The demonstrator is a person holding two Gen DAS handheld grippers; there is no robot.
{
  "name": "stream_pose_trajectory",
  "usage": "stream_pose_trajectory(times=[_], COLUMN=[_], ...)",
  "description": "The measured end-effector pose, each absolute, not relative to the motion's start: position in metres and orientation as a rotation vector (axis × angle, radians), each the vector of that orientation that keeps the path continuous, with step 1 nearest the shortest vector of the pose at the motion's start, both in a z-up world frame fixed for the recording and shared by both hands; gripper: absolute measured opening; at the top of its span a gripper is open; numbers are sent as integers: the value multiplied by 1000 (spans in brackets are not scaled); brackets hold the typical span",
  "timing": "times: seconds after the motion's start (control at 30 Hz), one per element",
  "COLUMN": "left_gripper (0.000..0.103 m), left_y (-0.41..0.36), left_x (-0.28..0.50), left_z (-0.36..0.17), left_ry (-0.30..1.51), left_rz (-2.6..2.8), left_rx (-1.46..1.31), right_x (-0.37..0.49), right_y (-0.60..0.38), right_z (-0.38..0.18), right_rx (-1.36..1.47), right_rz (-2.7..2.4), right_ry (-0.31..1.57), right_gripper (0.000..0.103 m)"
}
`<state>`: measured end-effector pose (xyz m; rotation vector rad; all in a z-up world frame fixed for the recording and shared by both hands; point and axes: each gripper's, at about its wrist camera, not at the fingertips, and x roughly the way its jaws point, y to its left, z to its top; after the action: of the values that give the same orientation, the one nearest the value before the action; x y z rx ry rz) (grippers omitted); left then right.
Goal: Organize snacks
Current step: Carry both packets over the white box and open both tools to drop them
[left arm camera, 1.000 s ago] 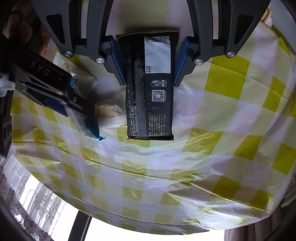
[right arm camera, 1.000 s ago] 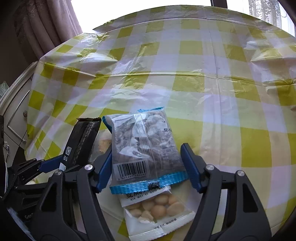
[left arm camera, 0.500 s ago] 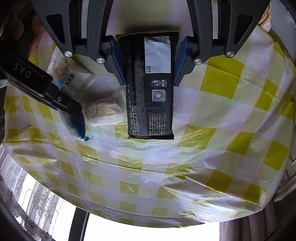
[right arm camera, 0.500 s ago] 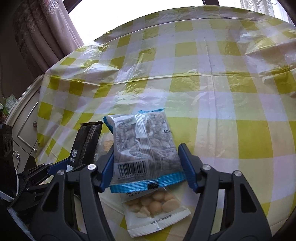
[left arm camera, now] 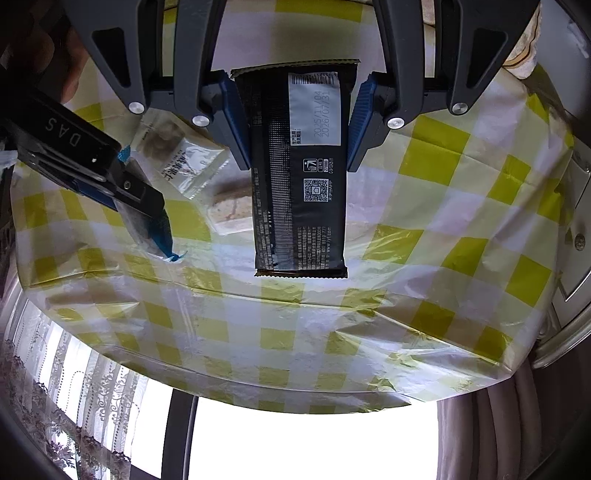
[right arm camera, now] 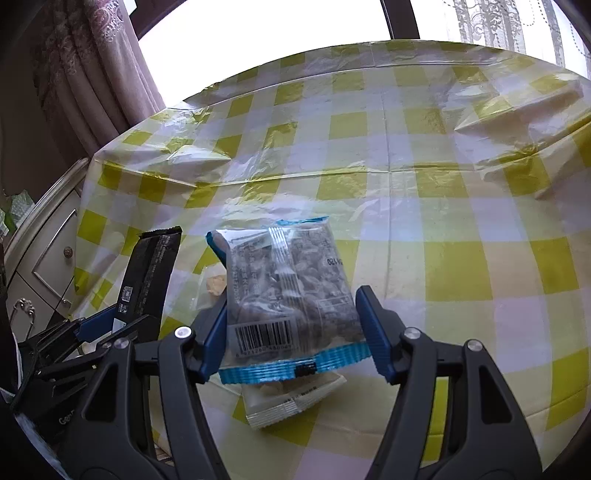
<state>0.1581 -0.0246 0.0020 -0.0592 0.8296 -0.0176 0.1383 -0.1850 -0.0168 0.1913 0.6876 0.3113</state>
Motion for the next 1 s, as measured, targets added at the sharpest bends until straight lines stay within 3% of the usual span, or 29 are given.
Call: stream_pose_trajectory(times=[1.0], left_gripper=[50], left_y=[-149], left_x=[72], left_z=[35], left_ry=[823], left_rz=[-284], left_rx=[20], right_x=[14], right_y=[-292], right_z=[2], right_rx=[311], right_rz=[140], right_ry=[626], right_gripper=[67])
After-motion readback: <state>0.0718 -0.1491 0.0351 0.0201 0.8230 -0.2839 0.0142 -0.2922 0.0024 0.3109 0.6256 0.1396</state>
